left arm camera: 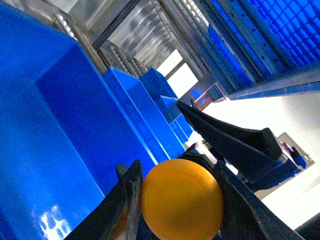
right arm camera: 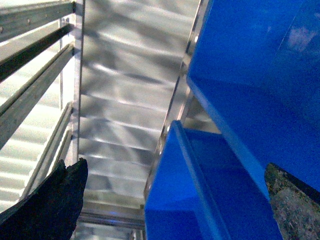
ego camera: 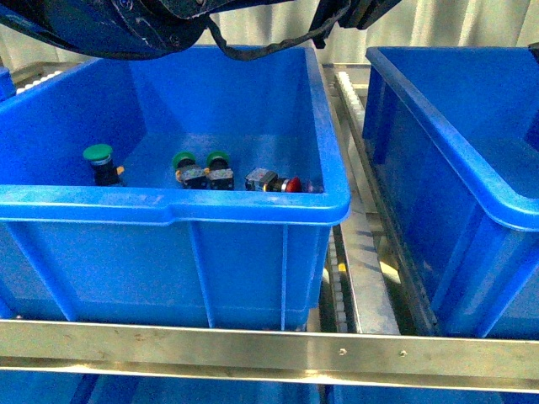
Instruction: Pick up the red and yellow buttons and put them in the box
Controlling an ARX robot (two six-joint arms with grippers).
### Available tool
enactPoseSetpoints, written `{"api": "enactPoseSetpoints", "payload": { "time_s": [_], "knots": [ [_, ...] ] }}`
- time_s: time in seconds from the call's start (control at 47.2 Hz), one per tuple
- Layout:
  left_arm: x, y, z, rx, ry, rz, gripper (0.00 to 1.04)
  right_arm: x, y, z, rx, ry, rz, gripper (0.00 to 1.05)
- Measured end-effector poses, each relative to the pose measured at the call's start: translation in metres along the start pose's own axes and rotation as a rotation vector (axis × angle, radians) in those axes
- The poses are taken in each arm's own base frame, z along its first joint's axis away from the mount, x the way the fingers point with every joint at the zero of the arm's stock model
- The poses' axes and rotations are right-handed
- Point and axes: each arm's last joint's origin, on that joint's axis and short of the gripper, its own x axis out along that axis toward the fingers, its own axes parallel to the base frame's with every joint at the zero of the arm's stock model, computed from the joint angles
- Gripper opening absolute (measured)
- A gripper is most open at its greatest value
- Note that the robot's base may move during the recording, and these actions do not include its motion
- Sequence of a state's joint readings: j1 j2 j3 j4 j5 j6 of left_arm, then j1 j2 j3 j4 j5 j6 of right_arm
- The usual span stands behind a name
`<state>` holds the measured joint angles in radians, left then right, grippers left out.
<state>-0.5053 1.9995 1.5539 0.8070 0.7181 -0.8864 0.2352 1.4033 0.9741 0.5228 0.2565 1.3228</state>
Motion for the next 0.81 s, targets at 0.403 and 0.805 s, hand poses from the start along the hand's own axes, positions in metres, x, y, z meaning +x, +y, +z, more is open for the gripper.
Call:
{"api": "enactPoseSetpoints", "payload": {
  "time_s": [0.403,0.805],
  "knots": [
    [0.003,-0.002,-0.003,0.000,0.006,-0.008,0.33,-0.005,0.005,-0.010,0.041,0.011,0.002,1.02],
    [0.008,-0.006,-0.011,0.007,0.023,-0.014,0.33,-0.010,0.021,-0.001,0.067,-0.008,0.021,1.02]
  ]
}}
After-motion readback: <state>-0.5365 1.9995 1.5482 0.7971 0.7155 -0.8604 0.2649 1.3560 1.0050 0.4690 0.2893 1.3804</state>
